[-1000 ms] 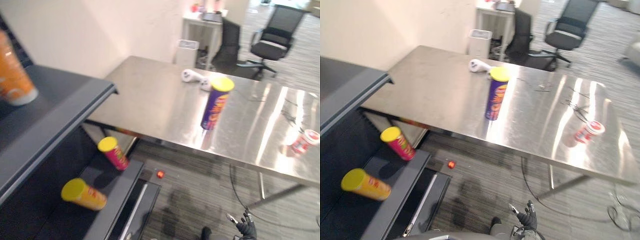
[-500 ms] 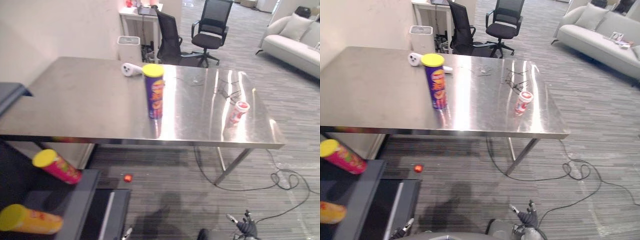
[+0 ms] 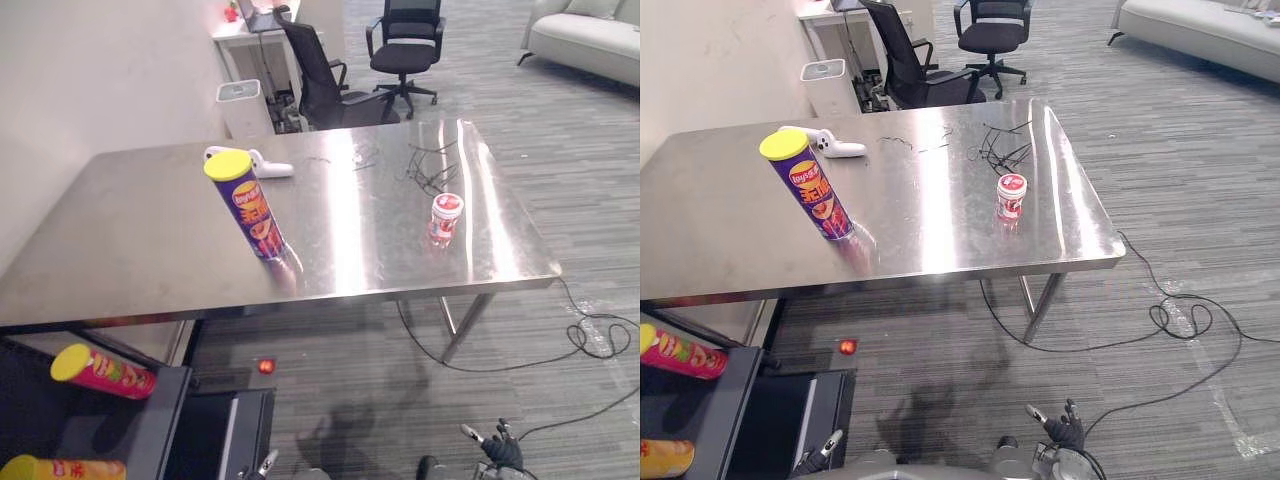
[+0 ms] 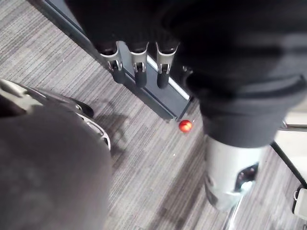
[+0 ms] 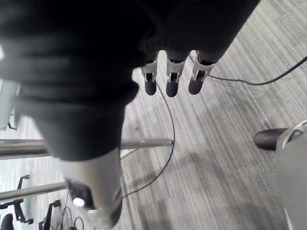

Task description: Put the gum and the chips on the shelf.

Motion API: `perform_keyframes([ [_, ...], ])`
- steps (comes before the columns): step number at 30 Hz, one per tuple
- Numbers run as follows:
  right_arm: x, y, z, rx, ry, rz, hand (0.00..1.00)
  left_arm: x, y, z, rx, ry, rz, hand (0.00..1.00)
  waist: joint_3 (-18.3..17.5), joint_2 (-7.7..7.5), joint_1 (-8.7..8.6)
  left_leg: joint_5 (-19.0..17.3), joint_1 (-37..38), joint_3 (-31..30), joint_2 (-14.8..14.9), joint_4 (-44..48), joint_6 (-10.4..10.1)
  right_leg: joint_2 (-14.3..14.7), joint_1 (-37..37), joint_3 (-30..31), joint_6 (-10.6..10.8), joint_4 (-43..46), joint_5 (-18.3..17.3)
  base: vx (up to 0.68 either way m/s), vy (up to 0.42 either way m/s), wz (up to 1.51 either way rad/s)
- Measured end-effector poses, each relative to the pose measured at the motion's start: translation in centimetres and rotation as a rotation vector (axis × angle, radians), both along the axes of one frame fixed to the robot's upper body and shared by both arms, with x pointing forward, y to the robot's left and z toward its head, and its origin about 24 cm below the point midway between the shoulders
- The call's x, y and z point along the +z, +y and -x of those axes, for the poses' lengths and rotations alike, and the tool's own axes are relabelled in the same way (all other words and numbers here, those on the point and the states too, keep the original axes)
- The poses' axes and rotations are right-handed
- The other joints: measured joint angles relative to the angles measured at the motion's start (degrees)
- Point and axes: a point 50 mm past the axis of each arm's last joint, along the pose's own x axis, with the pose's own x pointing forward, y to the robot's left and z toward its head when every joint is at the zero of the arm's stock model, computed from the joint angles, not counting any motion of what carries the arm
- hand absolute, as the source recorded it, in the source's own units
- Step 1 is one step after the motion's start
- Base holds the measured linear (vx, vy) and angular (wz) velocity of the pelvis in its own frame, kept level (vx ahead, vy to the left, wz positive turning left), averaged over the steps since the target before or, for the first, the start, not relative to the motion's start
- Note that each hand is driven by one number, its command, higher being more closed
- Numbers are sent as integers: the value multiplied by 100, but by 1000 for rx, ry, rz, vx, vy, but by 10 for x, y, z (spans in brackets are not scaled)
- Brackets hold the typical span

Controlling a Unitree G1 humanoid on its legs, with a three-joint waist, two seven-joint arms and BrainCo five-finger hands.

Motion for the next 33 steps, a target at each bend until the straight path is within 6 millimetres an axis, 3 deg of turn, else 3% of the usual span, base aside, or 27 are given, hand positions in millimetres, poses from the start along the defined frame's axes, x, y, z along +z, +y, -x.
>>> perform_keyframes([
  [2,-1,5,-1,4,-8,-44,0,1,6,-1,7,3,-19,0,78,-128,30,-19,-27,40,-134,-20,33,-37,59,184,17,-406,319,26,83,-37],
  [9,-2,7,1,-43,-43,-104,0,-1,5,3,15,39,-27,0,57,-94,-13,-33,110,15,-238,-97,52,-105,57,365,55,-405,352,-17,41,-14],
  [13,-5,2,8,-129,-15,-118,0,-3,4,4,8,49,-21,0,41,-70,-3,-252,212,-75,-178,-243,133,-7,47,403,70,-407,394,-55,13,-4],
  [15,-8,1,14,-182,9,-119,0,-3,7,9,0,66,-27,0,4,-150,-5,-296,215,-103,-195,-283,140,-10,44,433,77,-410,423,-60,39,-10],
  [19,-11,-13,40,-433,52,-118,0,-3,15,15,-10,84,-45,0,-122,-274,2,-339,248,-55,-226,-288,142,-40,38,466,97,-436,435,-17,27,-8],
  [22,-4,-42,51,-705,-15,-89,0,-4,16,20,46,81,-32,0,-161,-263,-6,-366,311,41,-242,-308,161,-52,30,537,111,-421,444,11,20,-15],
  [27,40,-107,38,-906,-300,63,0,-2,17,19,45,47,-19,0,-277,-307,-6,-367,319,128,-258,-368,166,-82,-57,579,129,-405,456,12,7,-8],
  [29,74,-136,19,-900,-485,140,0,1,17,17,27,0,-1,0,-358,-357,-5,-372,318,169,-246,-385,174,-92,-84,592,129,-405,455,-8,-4,-6],
  [30,83,-141,14,-897,-530,155,0,1,17,17,24,-4,1,0,-390,-372,-4,-375,312,176,-246,-385,179,-95,-112,595,129,-405,455,-7,-6,-7],
  [32,124,-151,-13,-846,-721,218,0,2,17,16,13,-11,9,0,-436,-413,-3,-376,303,206,-246,-388,179,-102,-143,623,130,-405,456,-12,-4,-7],
  [33,135,-152,-19,-828,-761,244,0,3,17,16,11,-10,11,0,-441,-418,-2,-376,303,211,-244,-387,179,-101,-146,629,130,-405,456,-14,-7,-4],
])
